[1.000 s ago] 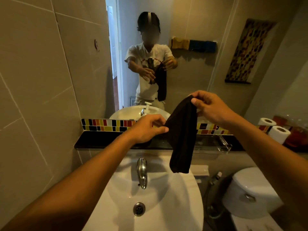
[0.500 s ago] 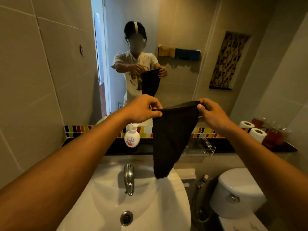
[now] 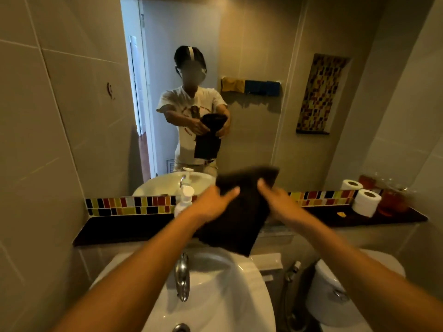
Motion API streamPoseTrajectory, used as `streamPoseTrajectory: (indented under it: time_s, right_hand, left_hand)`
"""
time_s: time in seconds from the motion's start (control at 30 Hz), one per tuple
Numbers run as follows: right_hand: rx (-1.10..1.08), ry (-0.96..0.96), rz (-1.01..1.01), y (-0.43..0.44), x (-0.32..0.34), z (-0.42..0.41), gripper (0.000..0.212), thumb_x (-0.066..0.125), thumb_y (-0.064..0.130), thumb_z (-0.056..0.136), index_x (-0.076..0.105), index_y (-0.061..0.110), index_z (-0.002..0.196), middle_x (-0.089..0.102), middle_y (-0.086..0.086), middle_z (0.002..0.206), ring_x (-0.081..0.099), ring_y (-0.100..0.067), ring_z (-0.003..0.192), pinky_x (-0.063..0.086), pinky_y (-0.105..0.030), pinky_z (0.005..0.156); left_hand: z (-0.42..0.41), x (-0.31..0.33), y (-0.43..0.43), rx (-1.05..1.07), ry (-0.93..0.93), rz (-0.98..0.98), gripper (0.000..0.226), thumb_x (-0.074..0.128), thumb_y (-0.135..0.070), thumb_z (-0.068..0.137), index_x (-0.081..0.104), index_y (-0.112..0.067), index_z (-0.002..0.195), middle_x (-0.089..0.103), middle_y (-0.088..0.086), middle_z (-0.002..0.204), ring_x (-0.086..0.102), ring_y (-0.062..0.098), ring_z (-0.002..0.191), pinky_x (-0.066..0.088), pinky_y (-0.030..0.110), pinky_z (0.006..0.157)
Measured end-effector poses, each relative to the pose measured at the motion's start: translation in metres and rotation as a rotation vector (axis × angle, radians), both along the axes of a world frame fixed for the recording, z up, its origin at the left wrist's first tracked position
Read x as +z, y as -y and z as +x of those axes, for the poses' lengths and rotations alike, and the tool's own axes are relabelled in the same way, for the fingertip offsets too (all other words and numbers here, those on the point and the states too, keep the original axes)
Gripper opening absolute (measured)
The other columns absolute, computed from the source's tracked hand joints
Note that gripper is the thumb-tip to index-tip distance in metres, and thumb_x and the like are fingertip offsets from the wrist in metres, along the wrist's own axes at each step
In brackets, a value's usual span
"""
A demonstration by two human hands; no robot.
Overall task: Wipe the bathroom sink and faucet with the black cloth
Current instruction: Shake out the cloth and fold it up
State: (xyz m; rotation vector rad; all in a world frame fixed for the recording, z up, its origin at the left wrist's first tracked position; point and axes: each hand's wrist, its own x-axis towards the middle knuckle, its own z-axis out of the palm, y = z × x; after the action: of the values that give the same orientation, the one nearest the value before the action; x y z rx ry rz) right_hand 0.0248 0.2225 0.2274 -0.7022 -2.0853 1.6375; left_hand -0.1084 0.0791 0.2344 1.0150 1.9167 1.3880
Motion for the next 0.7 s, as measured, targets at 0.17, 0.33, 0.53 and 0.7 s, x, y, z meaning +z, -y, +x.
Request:
streamPoseTrajectory:
  time_s: [0.17, 0.33, 0.53, 0.7]
  right_hand:
    - [-0.122, 0.289, -0.113, 0.015, -0.079, 0.001, 0.040, 0.049, 0.042, 0.095, 0.066, 0.007, 0.103, 0.069, -0.014, 0.107, 0.065, -0.021, 0.092, 0.053, -0.036, 0.080]
    - [0.144, 0.174, -0.534, 0.013, -0.087, 0.011, 0.044, 0.055, 0.045, 0.091, 0.057, 0.015, 0.123, 0.064, -0.002, 0.114, 0.059, -0.018, 0.107, 0.047, -0.030, 0.086]
    - [0.108, 0.449, -0.453, 0.026, -0.149, 0.022, 0.029, 0.063, 0.019, 0.089, 0.063, 0.003, 0.113, 0.067, -0.013, 0.113, 0.062, -0.026, 0.108, 0.048, -0.042, 0.098]
    - [0.065, 0.374, -0.340, 0.010, -0.130, 0.021, 0.021, 0.057, 0.026, 0.093, 0.067, 0.007, 0.094, 0.067, -0.013, 0.097, 0.063, -0.025, 0.097, 0.051, -0.035, 0.080]
  left_hand:
    - [0.005, -0.067, 0.003, 0.103, 0.184, -0.261, 0.031, 0.052, -0.029, 0.095, 0.061, -0.006, 0.115, 0.065, 0.013, 0.108, 0.062, 0.027, 0.103, 0.047, 0.042, 0.098]
    - [0.001, -0.084, 0.016, 0.201, 0.611, -0.190, 0.057, 0.069, -0.042, 0.080, 0.054, -0.009, 0.124, 0.062, 0.014, 0.120, 0.058, 0.032, 0.113, 0.048, 0.045, 0.096]
    - [0.022, -0.127, 0.040, 0.201, 0.753, -0.413, 0.037, 0.059, -0.024, 0.091, 0.055, -0.003, 0.122, 0.065, 0.019, 0.118, 0.061, 0.031, 0.113, 0.050, 0.040, 0.097]
    - [0.005, -0.123, 0.048, 0.092, 0.612, -0.423, 0.069, 0.072, -0.012, 0.079, 0.033, -0.019, 0.137, 0.058, 0.012, 0.110, 0.060, 0.032, 0.108, 0.056, 0.040, 0.084]
